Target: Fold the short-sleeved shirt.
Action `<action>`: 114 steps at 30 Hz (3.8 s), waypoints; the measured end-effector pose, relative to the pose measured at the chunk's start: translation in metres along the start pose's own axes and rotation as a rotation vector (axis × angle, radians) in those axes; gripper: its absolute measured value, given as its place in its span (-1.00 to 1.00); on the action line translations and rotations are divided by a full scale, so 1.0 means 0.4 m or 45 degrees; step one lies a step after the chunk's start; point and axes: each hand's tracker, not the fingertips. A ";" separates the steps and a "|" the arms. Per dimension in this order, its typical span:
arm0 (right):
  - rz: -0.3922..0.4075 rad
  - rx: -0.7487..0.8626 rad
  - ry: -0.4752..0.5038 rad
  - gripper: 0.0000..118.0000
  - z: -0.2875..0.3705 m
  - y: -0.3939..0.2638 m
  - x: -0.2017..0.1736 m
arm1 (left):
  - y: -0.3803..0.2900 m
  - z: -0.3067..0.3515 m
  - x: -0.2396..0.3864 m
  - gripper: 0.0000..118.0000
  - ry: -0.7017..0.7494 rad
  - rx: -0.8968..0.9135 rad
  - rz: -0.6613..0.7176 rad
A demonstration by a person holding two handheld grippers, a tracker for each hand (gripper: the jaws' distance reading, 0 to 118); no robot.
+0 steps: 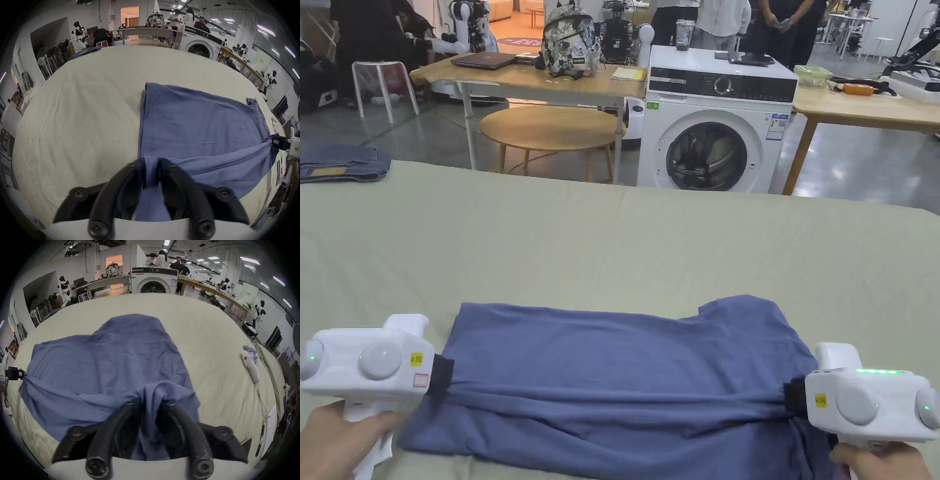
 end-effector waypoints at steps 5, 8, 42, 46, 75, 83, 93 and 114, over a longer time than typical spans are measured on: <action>-0.062 0.214 0.037 0.13 0.077 -0.023 -0.016 | -0.031 0.082 0.000 -0.32 -0.078 0.133 0.061; -0.090 0.349 0.029 0.13 0.141 -0.052 -0.050 | -0.066 0.147 0.027 -0.32 -0.088 0.288 0.024; -0.080 0.548 0.007 -1.00 0.331 -0.259 -0.204 | -0.063 0.040 -0.033 -0.58 -0.033 -0.085 -0.012; -0.081 0.513 -0.004 -1.00 0.319 -0.277 -0.189 | -0.057 -0.025 -0.016 0.05 0.069 -0.295 -0.031; -0.100 -0.010 0.002 -0.02 0.132 -0.232 0.089 | -0.210 0.107 -0.034 -1.00 -0.075 -0.132 -0.004; -0.064 -0.043 0.048 0.22 0.056 -0.202 0.087 | -0.206 0.103 -0.016 -1.00 -0.049 -0.139 -0.031; -0.030 -0.135 0.085 -0.46 -0.011 -0.230 0.092 | -0.209 0.103 -0.015 -1.00 -0.055 -0.145 -0.022; 0.006 0.106 0.087 -0.90 0.331 -0.235 0.097 | -0.245 0.348 -0.066 -1.00 -0.124 0.156 0.010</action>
